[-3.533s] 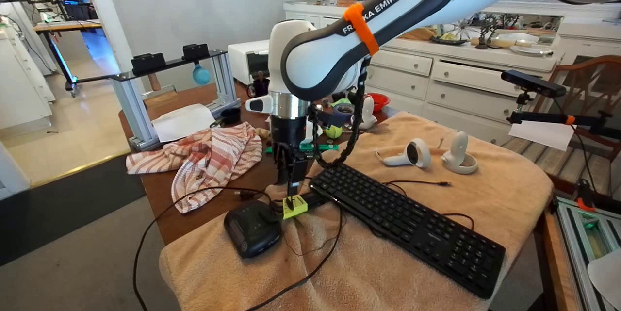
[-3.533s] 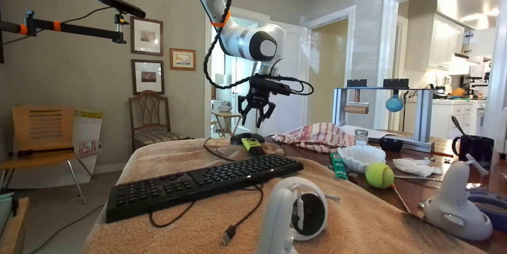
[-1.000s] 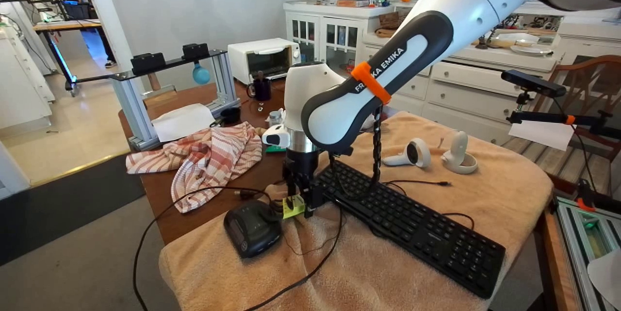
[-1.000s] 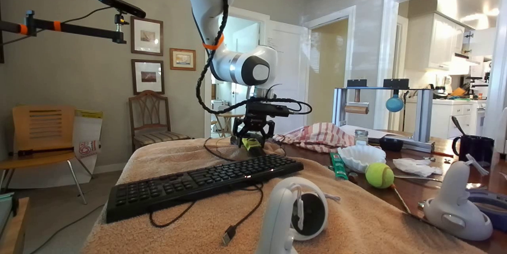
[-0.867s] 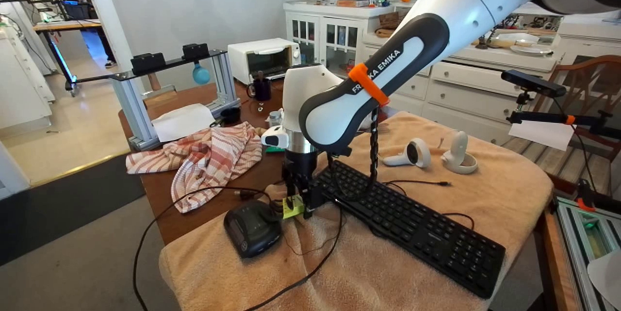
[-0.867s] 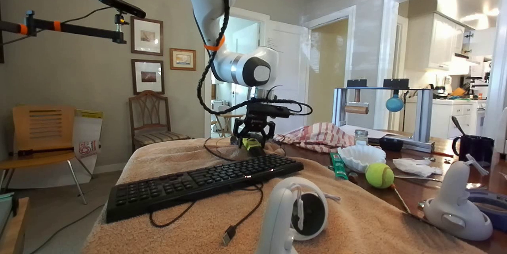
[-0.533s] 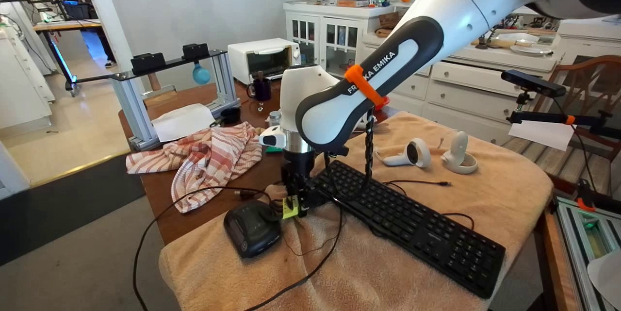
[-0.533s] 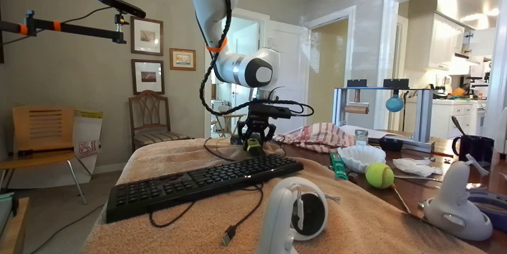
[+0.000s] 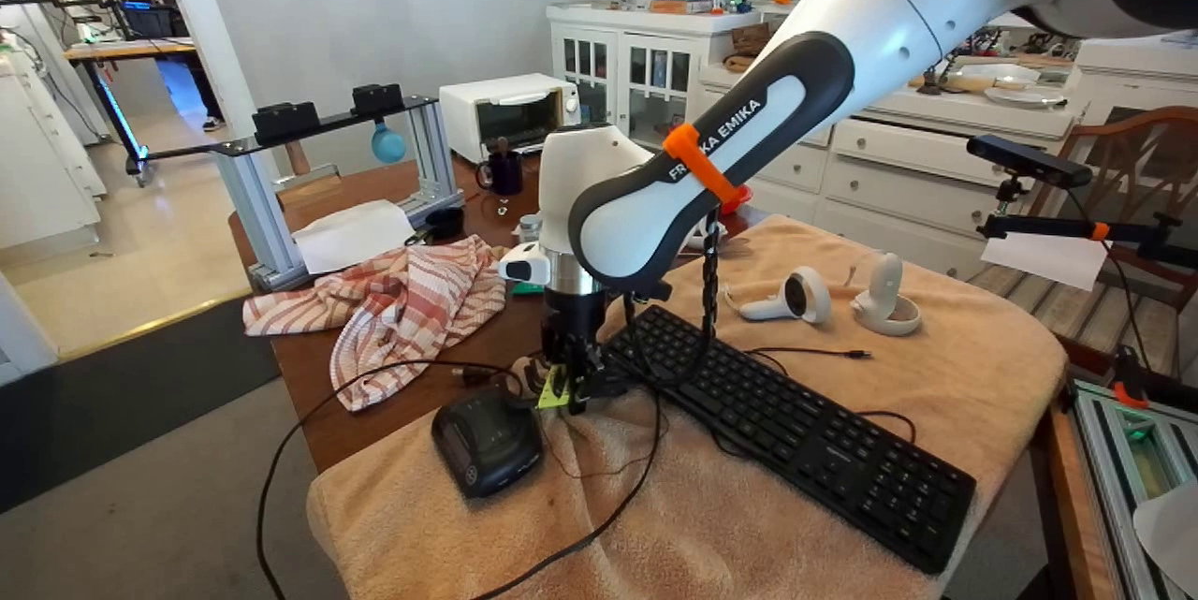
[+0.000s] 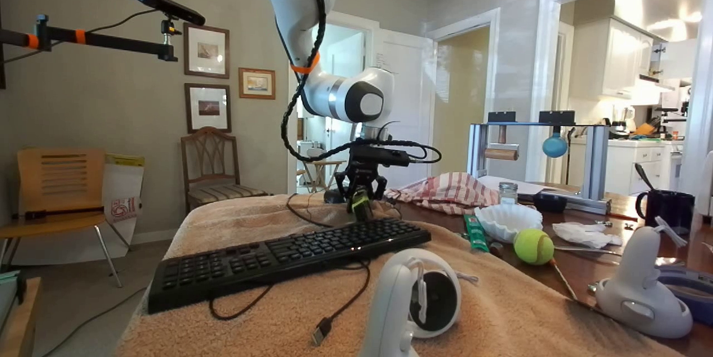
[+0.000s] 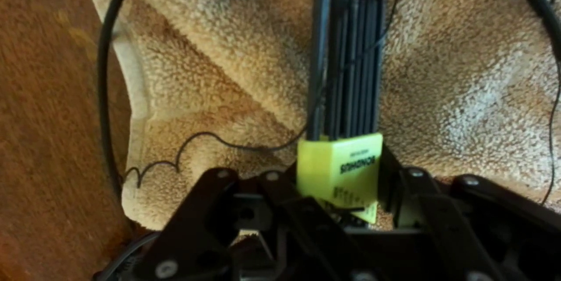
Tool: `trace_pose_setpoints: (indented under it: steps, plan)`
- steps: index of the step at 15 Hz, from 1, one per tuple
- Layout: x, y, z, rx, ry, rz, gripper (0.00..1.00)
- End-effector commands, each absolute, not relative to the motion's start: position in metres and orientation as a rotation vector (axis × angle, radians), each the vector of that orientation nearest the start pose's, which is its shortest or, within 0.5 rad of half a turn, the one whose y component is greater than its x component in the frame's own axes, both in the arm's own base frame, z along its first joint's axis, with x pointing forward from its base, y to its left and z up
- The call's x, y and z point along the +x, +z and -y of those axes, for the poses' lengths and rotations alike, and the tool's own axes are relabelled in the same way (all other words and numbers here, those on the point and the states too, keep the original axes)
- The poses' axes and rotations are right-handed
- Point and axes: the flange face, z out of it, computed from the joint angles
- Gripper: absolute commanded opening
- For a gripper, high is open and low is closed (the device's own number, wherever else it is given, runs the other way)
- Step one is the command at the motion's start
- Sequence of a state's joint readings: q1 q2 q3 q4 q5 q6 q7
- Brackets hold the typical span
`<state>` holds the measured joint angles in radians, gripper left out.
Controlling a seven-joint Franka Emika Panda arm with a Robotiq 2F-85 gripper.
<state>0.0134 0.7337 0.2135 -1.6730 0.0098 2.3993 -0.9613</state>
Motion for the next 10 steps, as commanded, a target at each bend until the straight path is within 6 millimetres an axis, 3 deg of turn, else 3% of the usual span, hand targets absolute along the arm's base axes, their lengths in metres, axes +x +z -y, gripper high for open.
trace_pose_setpoints:
  steps: [1, 10]
  plan:
    - [0.666, 0.203, -0.152, -2.493, -0.125, 1.640, 0.08]
    - [0.674, 0.258, -0.159, -2.314, -0.381, 1.727, 0.08]
